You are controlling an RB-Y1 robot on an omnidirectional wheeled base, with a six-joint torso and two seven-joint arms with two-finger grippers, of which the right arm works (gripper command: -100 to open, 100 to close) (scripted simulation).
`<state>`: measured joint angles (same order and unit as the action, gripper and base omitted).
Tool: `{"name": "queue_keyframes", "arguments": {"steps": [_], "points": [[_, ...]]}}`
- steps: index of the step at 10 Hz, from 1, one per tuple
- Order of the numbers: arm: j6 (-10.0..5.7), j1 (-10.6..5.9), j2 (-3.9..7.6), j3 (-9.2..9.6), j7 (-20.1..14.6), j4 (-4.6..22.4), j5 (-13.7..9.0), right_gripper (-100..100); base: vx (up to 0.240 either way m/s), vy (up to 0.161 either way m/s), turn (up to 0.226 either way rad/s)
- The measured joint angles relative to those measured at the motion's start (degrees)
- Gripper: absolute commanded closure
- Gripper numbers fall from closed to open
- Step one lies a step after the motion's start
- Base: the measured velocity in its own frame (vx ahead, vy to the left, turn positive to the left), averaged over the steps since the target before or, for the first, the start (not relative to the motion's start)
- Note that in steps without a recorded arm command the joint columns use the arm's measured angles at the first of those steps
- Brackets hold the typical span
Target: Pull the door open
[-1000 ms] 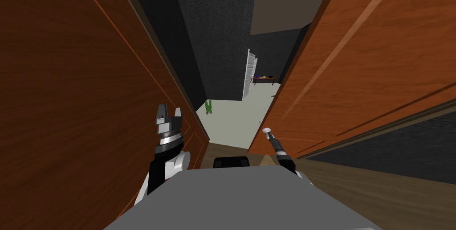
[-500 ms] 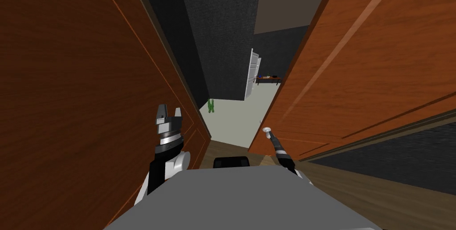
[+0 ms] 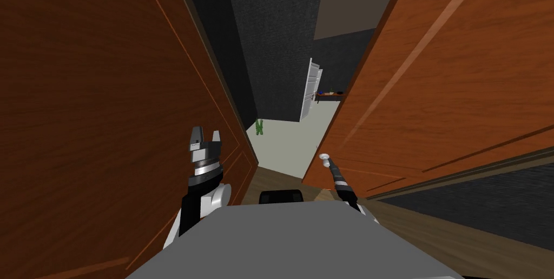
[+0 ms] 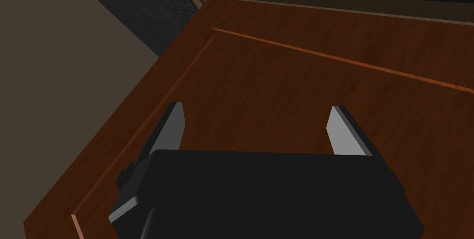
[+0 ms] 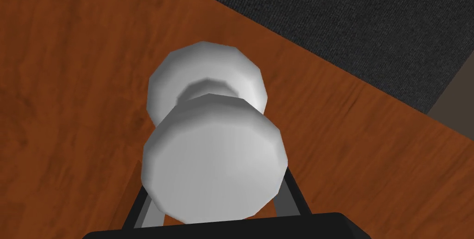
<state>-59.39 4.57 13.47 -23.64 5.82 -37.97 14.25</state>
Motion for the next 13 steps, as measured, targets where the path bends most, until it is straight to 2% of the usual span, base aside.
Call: {"name": "queue_keyframes", "arguments": {"steps": [7, 10, 13], "points": [[1.15, -1.82, 0.04, 0.08, -9.85, 1.87, -4.22, 100, -0.072, -0.026, 0.103], [2.4, -2.13, -0.15, 0.09, -14.33, 1.71, -6.33, 100, -0.085, -0.033, 0.127], [2.52, -2.95, -0.09, 0.15, -18.47, 2.88, -8.13, 100, -0.081, -0.023, 0.121]]}}
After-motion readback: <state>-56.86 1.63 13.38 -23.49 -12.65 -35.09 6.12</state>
